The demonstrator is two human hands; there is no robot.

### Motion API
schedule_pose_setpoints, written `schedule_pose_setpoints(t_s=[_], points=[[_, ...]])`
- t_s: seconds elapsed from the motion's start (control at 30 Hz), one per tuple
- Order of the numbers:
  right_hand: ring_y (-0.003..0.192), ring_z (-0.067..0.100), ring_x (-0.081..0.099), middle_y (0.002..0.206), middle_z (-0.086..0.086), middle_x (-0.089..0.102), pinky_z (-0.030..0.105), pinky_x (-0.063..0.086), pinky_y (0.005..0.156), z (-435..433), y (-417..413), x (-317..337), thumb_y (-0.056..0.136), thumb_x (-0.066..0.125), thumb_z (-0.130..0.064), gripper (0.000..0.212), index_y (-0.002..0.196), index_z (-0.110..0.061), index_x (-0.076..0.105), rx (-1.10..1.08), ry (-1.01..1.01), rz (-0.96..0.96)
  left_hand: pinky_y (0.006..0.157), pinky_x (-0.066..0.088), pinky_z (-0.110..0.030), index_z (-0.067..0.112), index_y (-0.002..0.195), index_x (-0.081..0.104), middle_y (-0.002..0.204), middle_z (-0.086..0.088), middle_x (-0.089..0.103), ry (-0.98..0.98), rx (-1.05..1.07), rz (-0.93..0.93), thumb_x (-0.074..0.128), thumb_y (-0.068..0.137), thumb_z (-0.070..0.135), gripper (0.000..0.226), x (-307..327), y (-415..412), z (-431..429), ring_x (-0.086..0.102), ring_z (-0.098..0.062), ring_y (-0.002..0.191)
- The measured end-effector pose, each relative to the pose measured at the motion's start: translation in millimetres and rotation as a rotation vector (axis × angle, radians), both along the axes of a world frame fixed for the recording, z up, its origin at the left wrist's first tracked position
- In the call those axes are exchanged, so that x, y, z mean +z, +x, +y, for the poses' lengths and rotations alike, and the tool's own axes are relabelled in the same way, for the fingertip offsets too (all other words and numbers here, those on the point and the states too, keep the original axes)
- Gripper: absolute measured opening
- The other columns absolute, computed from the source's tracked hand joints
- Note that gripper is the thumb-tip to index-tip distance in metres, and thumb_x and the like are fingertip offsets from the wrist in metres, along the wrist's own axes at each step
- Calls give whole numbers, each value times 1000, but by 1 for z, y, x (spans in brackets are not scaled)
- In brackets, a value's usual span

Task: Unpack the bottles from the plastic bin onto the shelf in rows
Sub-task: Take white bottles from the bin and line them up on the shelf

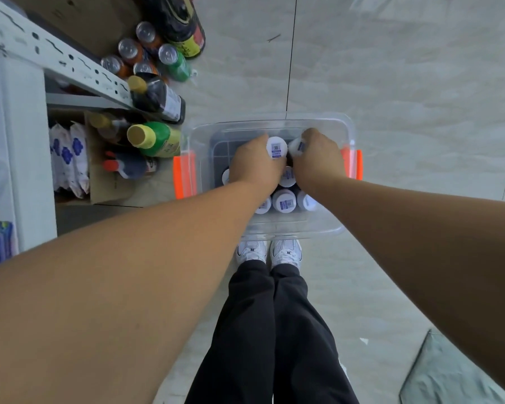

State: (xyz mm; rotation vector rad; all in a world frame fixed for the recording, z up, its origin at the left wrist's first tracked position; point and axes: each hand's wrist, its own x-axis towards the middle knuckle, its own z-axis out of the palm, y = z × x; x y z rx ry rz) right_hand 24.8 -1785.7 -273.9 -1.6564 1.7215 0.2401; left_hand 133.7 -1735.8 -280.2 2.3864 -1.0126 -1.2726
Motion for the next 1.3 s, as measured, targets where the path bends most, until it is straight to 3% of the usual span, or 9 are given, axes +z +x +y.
schedule_pose_setpoints(t_s=[0.17, 0.33, 0.5, 0.63, 0.8, 0.93, 1.1, 1.23, 1.3], points=[[80, 20, 50, 90, 0, 56, 28, 37, 66, 8, -5, 27, 91, 55, -21, 30, 120, -13, 59, -44, -76, -101, 76, 55, -33, 22, 102, 72, 88, 4, 74, -136, 41, 30, 74, 78, 34, 27, 36, 19, 15, 68, -18, 85], [87, 29, 57, 98, 7, 62, 28, 36, 68, -14, -4, 115, 87, 59, -26, 34, 117, -11, 59, 159, -34, -115, 75, 56, -33, 26, 98, 74, 85, 7, 74, -162, -58, 11, 74, 77, 39, 24, 120, 52, 13, 69, -14, 85], [86, 31, 61, 94, 8, 67, 37, 52, 73, -56, 8, 255, 84, 64, -32, 31, 105, -11, 63, 450, -129, -194, 65, 54, -32, 26, 88, 75, 77, 10, 73, -197, -150, -71, 73, 75, 48, 26, 253, 83, -22, 67, -6, 76], [89, 30, 61, 100, 8, 68, 33, 46, 71, -99, 23, 385, 82, 68, -37, 37, 108, -12, 65, 613, -268, -204, 50, 43, -22, 30, 78, 71, 67, 12, 70, -260, -206, -167, 74, 73, 54, 25, 385, 101, -55, 61, 0, 55], [79, 32, 59, 85, 11, 65, 35, 43, 61, -117, 51, 552, 85, 64, -39, 32, 93, -8, 65, 843, -470, -188, 65, 55, -31, 32, 86, 78, 79, 9, 76, -326, -218, -305, 73, 67, 61, 35, 561, 124, -48, 69, -8, 73], [80, 34, 61, 84, 12, 66, 37, 47, 62, -96, 89, 673, 83, 65, -40, 36, 90, -5, 65, 965, -550, -225, 54, 44, -26, 30, 80, 76, 66, 10, 71, -343, -179, -433, 69, 63, 65, 41, 688, 142, -2, 60, -12, 54], [82, 32, 69, 83, 15, 73, 37, 53, 65, -35, 147, 792, 80, 66, -37, 34, 88, -4, 71, 1109, -646, -309, 53, 41, -24, 33, 79, 76, 56, 15, 61, -374, -47, -565, 74, 65, 59, 29, 808, 162, 94, 49, 0, 45], [69, 20, 73, 75, 4, 76, 26, 47, 56, 28, 195, 858, 79, 64, -37, 27, 83, -11, 72, 1193, -686, -366, 58, 50, -27, 38, 83, 77, 69, 11, 72, -401, 88, -620, 74, 62, 61, 31, 875, 177, 189, 58, 1, 53], [61, 16, 72, 72, 4, 76, 22, 45, 53, 70, 225, 884, 77, 63, -37, 27, 80, -11, 71, 1236, -699, -417, 54, 46, -19, 37, 85, 78, 68, 15, 71, -403, 165, -666, 73, 63, 62, 33, 900, 185, 248, 62, 4, 57]])
